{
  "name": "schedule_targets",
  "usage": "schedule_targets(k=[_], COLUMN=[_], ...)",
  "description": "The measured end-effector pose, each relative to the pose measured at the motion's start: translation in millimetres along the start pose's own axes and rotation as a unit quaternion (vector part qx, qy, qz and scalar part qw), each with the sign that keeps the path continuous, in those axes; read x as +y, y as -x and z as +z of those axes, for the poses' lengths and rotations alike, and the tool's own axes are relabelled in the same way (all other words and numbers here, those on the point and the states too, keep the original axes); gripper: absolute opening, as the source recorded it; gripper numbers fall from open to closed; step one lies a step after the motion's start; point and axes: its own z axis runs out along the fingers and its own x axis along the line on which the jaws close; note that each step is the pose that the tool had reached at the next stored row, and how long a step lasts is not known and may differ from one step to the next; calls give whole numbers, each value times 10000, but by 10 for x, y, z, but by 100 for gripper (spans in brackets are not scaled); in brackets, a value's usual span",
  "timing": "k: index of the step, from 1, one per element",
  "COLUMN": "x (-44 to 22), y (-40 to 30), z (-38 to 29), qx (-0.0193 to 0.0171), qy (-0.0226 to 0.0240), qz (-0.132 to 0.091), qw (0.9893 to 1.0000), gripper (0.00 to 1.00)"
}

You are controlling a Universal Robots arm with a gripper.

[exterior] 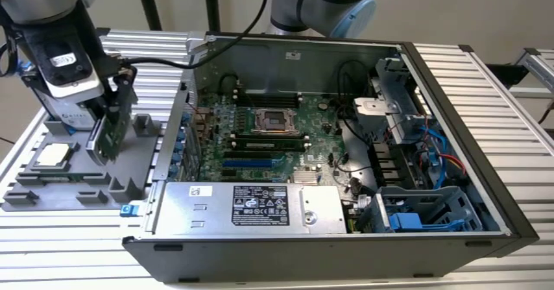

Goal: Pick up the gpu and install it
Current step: 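Pick up the gpu and move the gpu toward the slot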

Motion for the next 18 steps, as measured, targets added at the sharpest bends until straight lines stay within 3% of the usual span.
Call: schedule_targets(k=[18], x=[6], y=[0], z=[-89], qx=[0], qy=[0], qz=[0], qw=[10000], gripper=[0])
